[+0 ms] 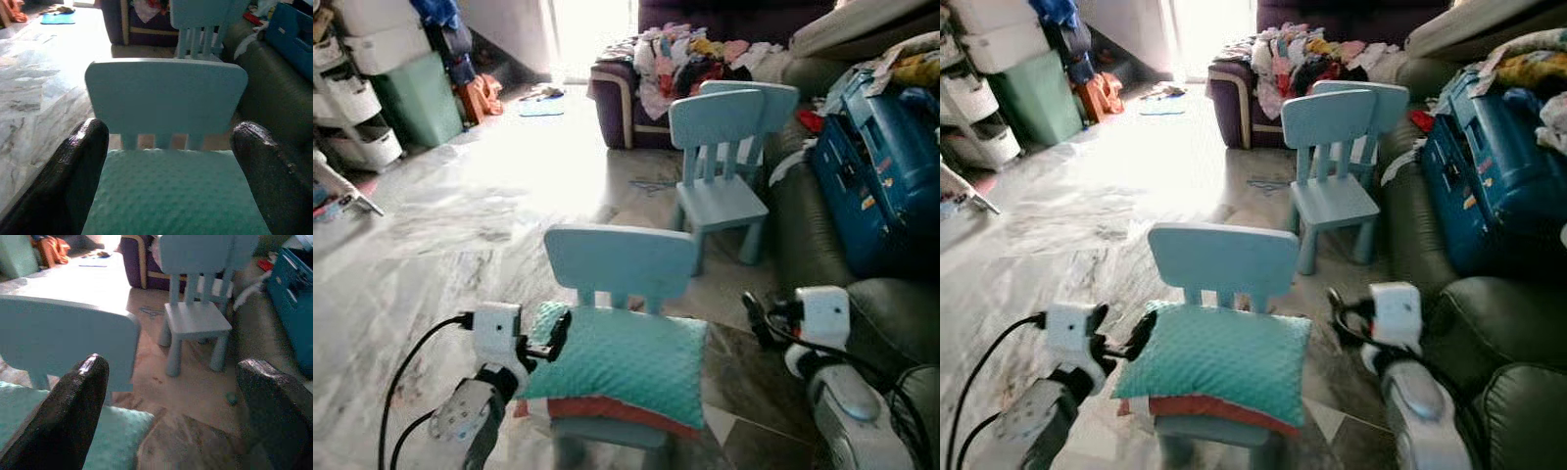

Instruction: Move the pillow to the sofa

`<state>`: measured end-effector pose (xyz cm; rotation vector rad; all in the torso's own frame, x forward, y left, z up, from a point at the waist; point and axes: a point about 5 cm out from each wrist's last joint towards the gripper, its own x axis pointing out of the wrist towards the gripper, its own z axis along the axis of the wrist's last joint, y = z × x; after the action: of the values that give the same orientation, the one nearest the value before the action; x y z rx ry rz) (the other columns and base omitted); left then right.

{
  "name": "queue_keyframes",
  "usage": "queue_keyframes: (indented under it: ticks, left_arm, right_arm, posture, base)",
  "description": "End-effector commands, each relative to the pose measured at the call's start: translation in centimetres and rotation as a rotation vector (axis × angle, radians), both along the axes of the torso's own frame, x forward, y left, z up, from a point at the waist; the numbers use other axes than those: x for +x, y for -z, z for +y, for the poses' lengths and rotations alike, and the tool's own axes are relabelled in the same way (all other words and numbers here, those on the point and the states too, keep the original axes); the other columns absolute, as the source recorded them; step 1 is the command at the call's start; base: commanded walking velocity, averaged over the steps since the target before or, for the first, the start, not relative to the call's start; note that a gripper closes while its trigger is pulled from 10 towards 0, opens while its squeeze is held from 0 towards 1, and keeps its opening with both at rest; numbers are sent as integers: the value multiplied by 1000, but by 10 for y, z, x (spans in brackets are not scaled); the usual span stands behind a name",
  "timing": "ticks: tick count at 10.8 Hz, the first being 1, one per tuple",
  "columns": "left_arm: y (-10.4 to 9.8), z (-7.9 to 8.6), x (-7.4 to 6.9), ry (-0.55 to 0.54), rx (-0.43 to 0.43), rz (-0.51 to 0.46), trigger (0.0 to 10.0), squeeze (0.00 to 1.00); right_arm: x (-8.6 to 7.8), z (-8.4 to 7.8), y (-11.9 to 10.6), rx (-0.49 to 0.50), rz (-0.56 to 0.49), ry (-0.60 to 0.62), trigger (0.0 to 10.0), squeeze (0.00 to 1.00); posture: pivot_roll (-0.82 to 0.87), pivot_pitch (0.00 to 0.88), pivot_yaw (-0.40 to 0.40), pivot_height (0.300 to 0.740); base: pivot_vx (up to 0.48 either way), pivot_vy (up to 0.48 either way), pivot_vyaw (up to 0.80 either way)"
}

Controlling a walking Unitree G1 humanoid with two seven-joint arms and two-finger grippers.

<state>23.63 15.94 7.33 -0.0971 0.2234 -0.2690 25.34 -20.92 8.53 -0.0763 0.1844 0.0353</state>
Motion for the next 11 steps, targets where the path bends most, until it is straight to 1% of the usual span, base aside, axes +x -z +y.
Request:
queue_keyframes:
  ticks: [1, 3, 5, 6, 8, 11]
  left_arm:
    - [0, 0, 2, 22, 10, -1, 10000, 0]
    - [0, 10, 6, -20, 27, -17, 10000, 0]
    - [0, 23, 4, -51, 24, -16, 10000, 0]
    - [1, 26, 4, -73, 15, -17, 10000, 0]
    - [0, 26, 7, -86, 11, -25, 10000, 0]
    - [-3, 29, 14, -125, 19, -48, 10000, 0]
  right_arm:
    - [0, -1, -7, -1, -21, 6, 10000, 0]
    - [7, 3, -6, 9, -28, -17, 10000, 0]
    - [21, 13, -10, 20, -49, -45, 10000, 0]
    - [24, 16, -12, 23, -59, -53, 10000, 0]
    - [26, 18, -15, 30, -71, -49, 10000, 0]
    - [27, 22, -19, 40, -84, -39, 10000, 0]
  posture:
    - [-236, 0, 81, 740]
    - [-222, 0, 71, 740]
    - [-209, 0, 63, 740]
    - [-209, 0, 62, 740]
    - [-214, 0, 66, 740]
    - [-224, 0, 71, 740]
  base:
    - [0, 0, 0]
    - [0, 0, 0]
    - [0, 0, 0]
    - [0, 0, 0]
    - [0, 0, 0]
    - [0, 0, 0]
